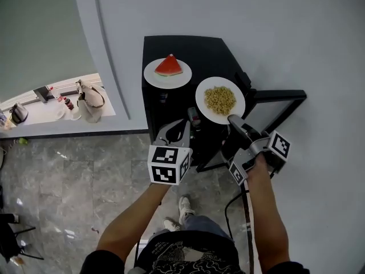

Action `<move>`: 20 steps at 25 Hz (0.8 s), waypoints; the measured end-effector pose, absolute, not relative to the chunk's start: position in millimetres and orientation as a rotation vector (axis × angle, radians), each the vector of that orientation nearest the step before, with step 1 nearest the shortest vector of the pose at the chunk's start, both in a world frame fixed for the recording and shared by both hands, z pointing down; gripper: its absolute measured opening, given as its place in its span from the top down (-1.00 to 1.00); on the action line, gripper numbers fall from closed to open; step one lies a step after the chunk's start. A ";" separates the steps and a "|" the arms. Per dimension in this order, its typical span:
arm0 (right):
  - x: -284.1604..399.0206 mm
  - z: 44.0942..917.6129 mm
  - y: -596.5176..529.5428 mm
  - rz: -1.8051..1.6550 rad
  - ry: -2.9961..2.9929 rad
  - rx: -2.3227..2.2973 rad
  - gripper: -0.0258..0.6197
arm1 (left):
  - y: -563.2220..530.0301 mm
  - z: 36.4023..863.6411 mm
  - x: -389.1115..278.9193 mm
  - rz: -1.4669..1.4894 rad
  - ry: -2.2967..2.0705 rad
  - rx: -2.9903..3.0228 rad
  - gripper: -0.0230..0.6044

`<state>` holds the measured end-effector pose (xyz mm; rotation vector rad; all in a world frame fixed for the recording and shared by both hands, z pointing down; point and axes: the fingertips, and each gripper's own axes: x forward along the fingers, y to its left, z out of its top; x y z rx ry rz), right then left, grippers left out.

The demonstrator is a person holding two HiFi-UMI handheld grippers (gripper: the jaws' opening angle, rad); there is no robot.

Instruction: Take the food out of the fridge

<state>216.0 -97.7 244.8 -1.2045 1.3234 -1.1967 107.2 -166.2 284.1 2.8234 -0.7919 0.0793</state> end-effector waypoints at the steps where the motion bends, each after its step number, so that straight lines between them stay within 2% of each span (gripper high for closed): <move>1: 217.0 243.5 -98.8 -1.192 1.316 -1.207 0.88 | -161.3 282.4 104.6 0.072 -0.791 2.830 0.92; 8: 218.4 239.1 -90.5 -1.163 1.243 -1.268 0.88 | -114.1 272.8 77.3 0.044 -0.809 2.882 0.92; 14: 246.4 241.3 -169.8 -1.186 1.162 -1.276 0.88 | -174.3 272.9 95.0 0.060 -0.858 2.857 0.92; 20: 252.9 237.6 -183.6 -1.168 1.098 -1.260 0.88 | -179.0 272.1 100.4 0.056 -0.861 2.855 0.92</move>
